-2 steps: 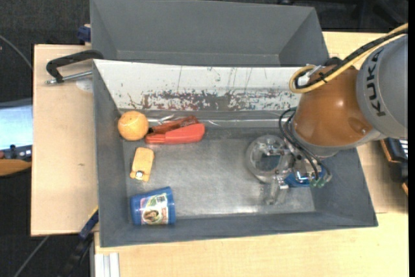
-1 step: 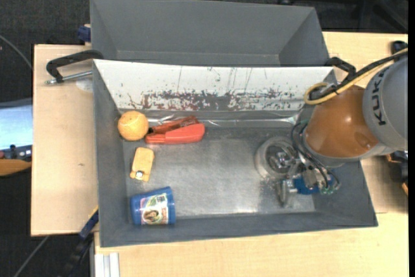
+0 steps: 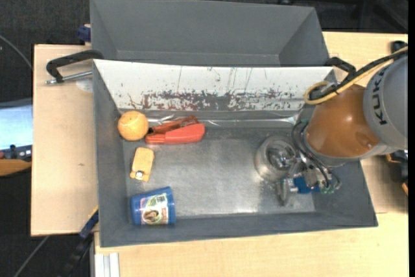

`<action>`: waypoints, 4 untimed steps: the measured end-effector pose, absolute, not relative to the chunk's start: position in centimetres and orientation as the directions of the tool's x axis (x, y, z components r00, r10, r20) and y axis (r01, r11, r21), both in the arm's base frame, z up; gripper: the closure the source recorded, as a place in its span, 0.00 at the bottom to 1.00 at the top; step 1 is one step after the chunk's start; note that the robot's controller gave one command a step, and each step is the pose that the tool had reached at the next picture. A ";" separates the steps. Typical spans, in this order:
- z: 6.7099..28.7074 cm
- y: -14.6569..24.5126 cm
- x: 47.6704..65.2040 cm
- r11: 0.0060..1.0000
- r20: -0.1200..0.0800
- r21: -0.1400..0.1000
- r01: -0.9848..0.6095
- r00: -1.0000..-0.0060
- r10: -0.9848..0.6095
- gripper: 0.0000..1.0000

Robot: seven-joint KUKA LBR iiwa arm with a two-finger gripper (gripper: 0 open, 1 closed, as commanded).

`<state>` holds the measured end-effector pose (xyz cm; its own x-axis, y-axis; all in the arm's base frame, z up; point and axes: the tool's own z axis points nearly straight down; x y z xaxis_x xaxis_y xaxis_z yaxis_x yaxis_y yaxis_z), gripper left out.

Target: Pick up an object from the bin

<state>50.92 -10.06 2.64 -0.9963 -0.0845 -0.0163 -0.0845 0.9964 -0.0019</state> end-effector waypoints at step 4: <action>11.9 -11.6 50.3 0.997 -0.018 -0.008 -0.080 -0.997 -0.080 1.00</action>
Offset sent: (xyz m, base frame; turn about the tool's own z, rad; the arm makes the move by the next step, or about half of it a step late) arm 0.0000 0.0000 0.0000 0.0000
